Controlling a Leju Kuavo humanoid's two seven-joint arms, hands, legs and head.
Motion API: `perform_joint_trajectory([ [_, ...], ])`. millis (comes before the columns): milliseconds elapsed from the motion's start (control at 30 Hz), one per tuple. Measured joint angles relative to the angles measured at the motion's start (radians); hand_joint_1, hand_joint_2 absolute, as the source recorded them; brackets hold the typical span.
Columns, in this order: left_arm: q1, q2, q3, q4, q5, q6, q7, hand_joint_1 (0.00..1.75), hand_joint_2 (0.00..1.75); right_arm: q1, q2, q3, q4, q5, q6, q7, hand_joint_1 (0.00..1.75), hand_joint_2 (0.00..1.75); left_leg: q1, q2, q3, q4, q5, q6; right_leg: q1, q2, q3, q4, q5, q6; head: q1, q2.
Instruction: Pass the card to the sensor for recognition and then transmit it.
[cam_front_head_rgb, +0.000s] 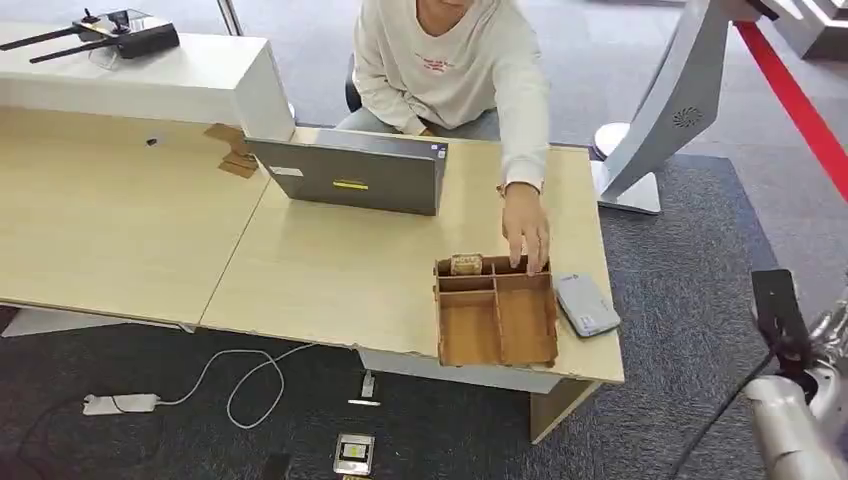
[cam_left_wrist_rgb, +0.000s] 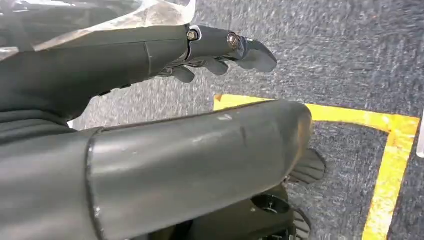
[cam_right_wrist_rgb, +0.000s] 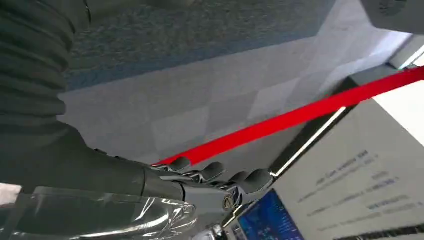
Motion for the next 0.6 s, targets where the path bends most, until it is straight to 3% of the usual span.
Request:
perform_joint_trajectory([
  [200,0.009,-0.005,0.007,0.000,0.065,0.006,0.000,0.00,0.00,0.129,-0.014,-0.093,0.055,0.041,0.000,0.044,0.00,1.75,0.000,0.000,-0.001,0.000,0.000,0.000,0.000,0.000,0.000,0.000,0.000,0.000,0.000,0.000],
  [433,0.011,-0.013,0.021,0.000,0.092,0.020,0.020,0.00,0.00,0.218,-0.005,-0.142,0.113,0.063,0.007,0.111,0.00,1.75,0.000,0.000,0.000,-0.001,0.000,0.000,0.000,0.000,0.000,0.000,0.000,0.000,0.000,0.000],
  [533,0.004,-0.016,0.022,0.000,0.068,0.010,0.030,0.00,0.00,0.220,0.010,-0.141,0.126,0.120,0.020,0.176,0.00,1.75,0.000,0.001,0.000,-0.001,0.000,0.000,0.000,0.001,0.000,0.000,0.000,-0.001,0.000,0.000],
  [600,-0.001,-0.017,0.022,0.000,0.050,-0.019,0.029,0.00,0.00,0.210,0.020,-0.139,0.135,0.162,0.056,0.256,0.00,1.75,0.000,0.001,0.000,-0.001,0.001,0.000,0.000,0.000,0.001,0.000,0.000,-0.001,0.000,0.000],
])
